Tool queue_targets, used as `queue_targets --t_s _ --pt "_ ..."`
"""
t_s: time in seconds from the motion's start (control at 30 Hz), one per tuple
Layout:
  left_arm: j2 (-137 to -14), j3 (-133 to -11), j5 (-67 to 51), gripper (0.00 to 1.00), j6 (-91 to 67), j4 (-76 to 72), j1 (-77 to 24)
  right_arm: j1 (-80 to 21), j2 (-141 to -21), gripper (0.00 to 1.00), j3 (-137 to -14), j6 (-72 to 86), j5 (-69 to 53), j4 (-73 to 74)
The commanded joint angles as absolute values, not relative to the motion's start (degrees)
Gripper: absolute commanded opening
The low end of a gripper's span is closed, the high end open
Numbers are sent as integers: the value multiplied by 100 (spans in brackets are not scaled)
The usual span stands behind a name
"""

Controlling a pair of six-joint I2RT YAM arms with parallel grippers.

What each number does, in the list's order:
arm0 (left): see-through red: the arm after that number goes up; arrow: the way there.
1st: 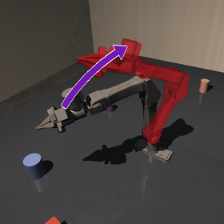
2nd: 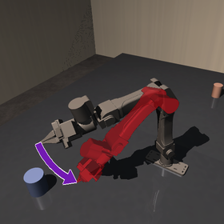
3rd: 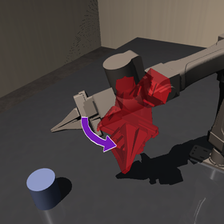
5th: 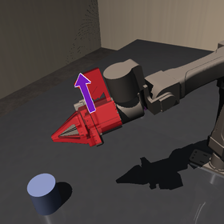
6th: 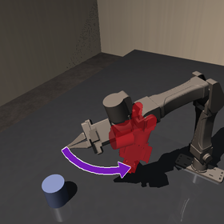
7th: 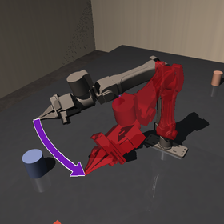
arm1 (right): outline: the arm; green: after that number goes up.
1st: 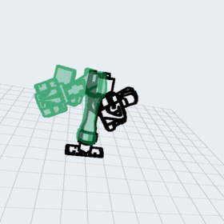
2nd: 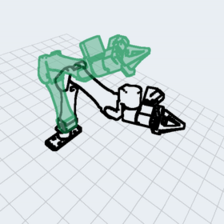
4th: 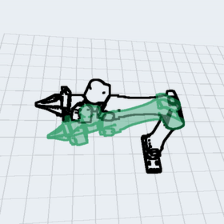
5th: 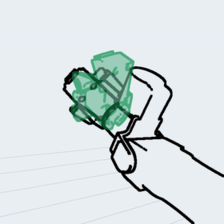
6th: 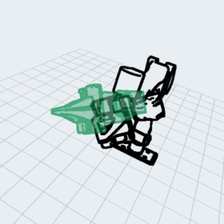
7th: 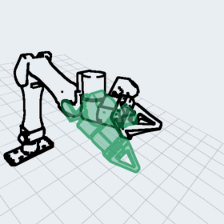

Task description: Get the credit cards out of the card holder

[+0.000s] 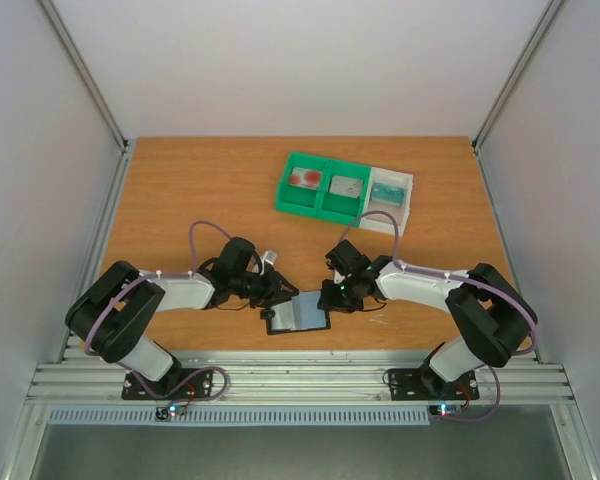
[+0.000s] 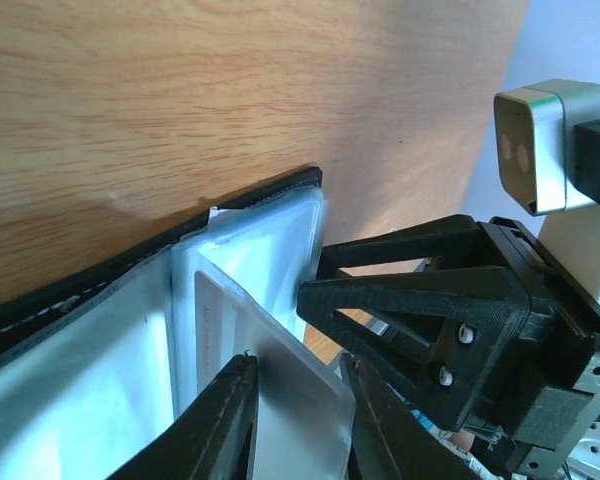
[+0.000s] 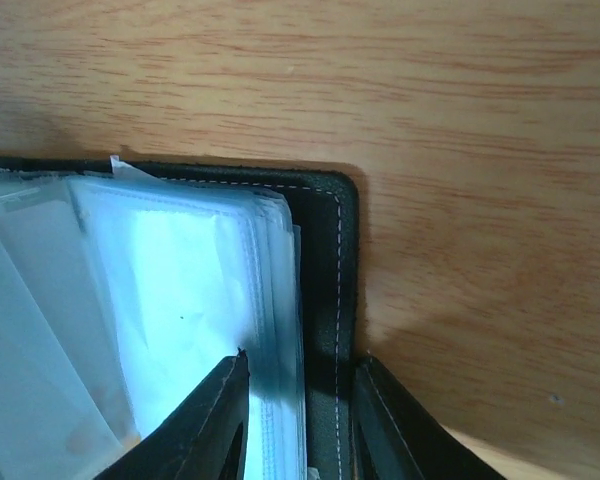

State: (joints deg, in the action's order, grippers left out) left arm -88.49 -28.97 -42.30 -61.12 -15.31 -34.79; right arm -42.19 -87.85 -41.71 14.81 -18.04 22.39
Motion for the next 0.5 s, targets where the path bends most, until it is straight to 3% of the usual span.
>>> queue_targets --t_s 0.0,0.47 --pt "-8915 -3106 -4333 25 -6160 -1859 -3571 -4275 -8528 30 -4139 1512 -1644 2487" --pt "-9036 -3237 -4335 39 -6212 -1964 -3744 -4276 -7854 38 -4208 1498 -1309 2926"
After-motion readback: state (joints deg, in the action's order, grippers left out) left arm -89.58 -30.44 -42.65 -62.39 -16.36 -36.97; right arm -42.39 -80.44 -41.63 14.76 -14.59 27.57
